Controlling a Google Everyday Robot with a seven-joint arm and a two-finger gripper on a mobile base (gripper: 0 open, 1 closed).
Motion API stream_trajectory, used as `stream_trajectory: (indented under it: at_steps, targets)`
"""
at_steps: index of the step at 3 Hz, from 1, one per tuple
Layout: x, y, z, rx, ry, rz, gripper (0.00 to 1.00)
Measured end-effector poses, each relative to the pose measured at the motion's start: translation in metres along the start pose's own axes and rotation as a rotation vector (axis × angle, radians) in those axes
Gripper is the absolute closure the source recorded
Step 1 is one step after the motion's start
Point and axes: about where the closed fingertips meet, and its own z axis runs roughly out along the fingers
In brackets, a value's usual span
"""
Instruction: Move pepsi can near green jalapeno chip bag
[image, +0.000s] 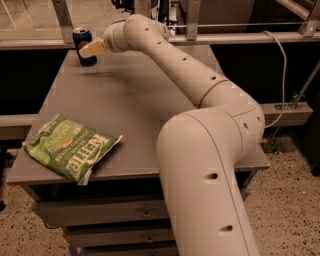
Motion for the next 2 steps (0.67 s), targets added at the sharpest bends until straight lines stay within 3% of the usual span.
stream_trajectory:
  at_steps: [2]
  targets:
    - [0.000,0.016,0.029,-0.080,-0.002,-0.005,0.00]
